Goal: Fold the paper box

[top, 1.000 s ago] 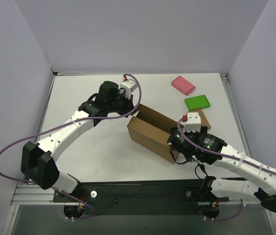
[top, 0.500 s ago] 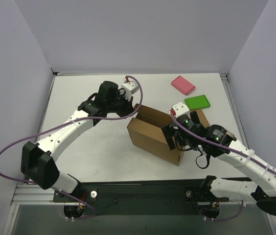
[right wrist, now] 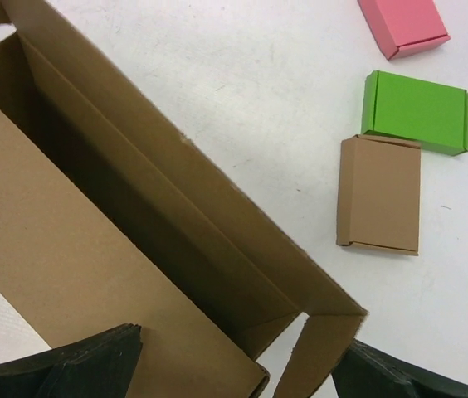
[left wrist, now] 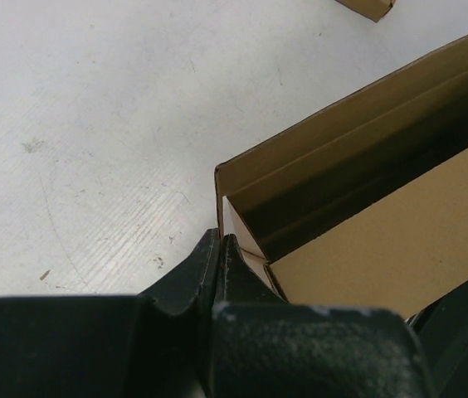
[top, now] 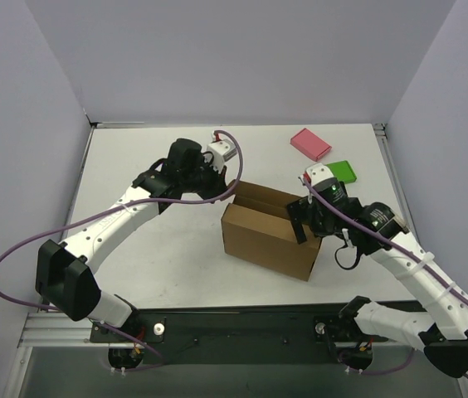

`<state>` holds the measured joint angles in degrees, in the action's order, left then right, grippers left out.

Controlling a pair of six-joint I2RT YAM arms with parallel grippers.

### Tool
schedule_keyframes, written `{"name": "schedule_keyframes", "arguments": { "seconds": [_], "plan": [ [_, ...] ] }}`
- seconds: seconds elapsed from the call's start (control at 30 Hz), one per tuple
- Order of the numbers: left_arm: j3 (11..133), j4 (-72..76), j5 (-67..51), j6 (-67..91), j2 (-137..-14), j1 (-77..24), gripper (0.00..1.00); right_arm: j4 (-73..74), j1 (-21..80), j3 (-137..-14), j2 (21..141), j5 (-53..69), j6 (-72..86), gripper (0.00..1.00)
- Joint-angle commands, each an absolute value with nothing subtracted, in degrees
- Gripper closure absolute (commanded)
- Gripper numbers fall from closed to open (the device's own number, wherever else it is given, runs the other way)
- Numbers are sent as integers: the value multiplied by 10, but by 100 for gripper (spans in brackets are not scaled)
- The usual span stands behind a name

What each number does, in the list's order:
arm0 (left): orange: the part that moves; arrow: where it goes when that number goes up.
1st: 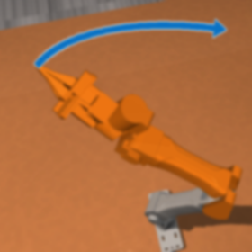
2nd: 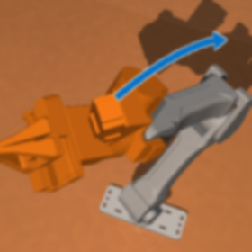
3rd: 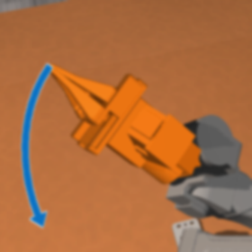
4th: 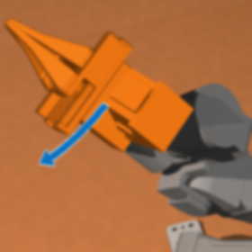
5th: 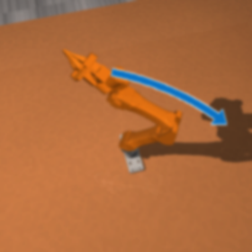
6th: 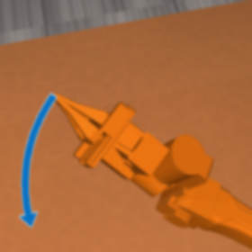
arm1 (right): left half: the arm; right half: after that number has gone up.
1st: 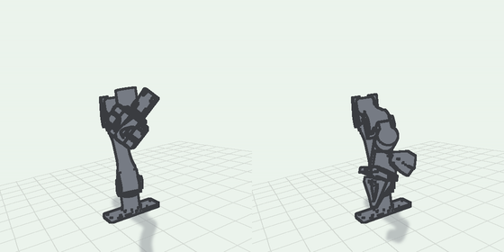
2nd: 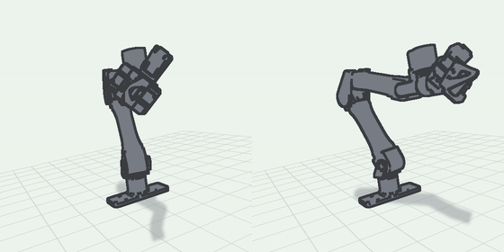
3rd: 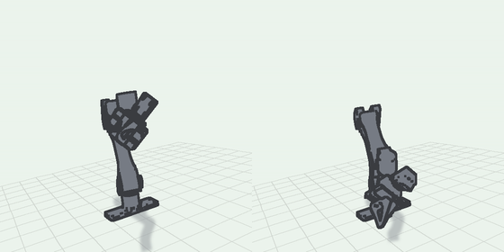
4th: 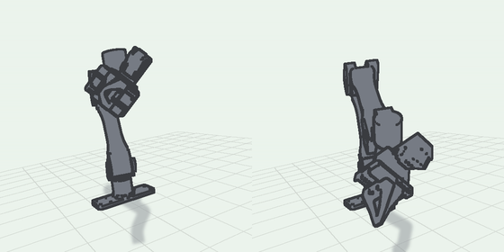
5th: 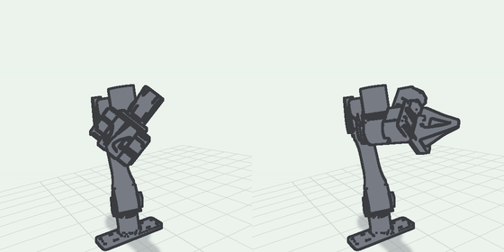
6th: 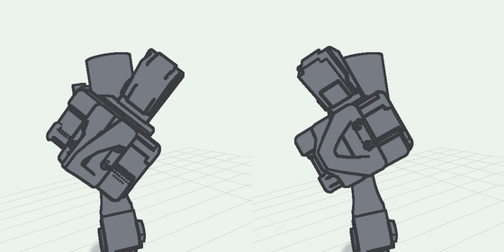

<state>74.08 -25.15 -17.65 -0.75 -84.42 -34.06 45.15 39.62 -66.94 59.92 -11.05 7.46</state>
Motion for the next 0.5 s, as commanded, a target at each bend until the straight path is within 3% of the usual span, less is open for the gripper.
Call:
{"name": "schedule_keyframes", "arguments": {
  "seconds": [0.0, 0.2, 0.37, 0.43, 0.47],
  "plan": [
    [735, -307, -209, -9, -843, -348, 100, 432, 384, -678, 552, -132, 76, 0],
    [737, -309, -219, -3, -839, -348, 100, 422, 386, -686, 494, -167, 71, 0],
    [737, -314, -229, -3, -838, -347, 100, 404, 392, -693, 501, 25, 37, 2],
    [737, -322, -217, -3, -845, -346, 100, 401, 416, -693, 522, 9, 66, 15],
    [737, -326, -208, 8, -849, -344, 100, 399, 426, -692, 546, -15, 83, 31]
  ]
}}
